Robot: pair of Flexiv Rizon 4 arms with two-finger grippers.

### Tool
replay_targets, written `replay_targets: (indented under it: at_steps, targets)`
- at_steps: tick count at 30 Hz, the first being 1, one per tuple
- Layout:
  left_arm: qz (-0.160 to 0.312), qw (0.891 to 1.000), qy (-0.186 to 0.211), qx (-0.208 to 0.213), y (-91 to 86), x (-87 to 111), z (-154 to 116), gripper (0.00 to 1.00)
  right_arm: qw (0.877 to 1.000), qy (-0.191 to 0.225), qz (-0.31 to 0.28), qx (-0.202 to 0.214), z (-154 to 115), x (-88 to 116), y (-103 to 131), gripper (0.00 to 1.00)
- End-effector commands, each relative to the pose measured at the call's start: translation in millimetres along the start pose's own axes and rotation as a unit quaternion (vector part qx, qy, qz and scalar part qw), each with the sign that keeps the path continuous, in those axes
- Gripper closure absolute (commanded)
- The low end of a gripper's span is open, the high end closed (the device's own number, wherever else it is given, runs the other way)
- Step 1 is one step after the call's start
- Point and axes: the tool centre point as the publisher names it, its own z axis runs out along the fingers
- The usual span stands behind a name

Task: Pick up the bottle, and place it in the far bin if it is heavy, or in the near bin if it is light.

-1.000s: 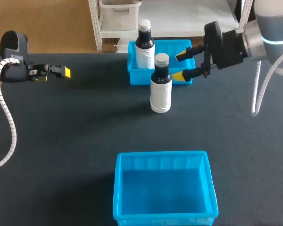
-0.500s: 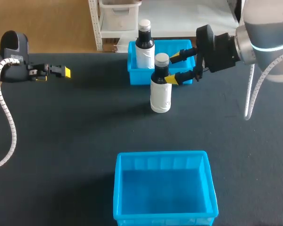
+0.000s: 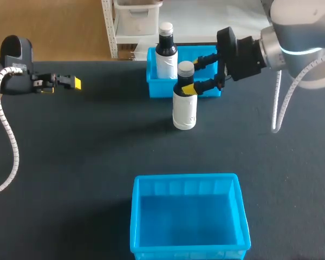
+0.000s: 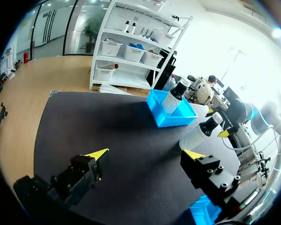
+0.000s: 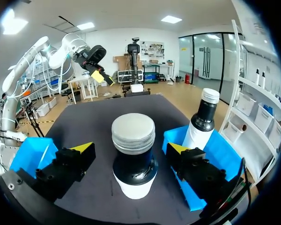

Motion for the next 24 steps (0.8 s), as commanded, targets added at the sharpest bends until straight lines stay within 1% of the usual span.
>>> replay_targets:
  at_steps: [1,14,24]
  targets:
    - [0.000,1.000,0.000,0.000,0.0,0.0,0.0,0.00,1.000,0.000,0.000,-0.006,6.5,-1.1,-3.6,0.00]
    - [0.000,1.000,0.000,0.000,0.0,0.0,0.0,0.00,1.000,0.000,0.004,-0.011,11.4,1.9,-4.4,0.00]
    - [0.000,1.000,0.000,0.000,0.0,0.0,0.0,0.00,1.000,-0.002,0.003,-0.014,16.4,-0.2,-4.0,0.00]
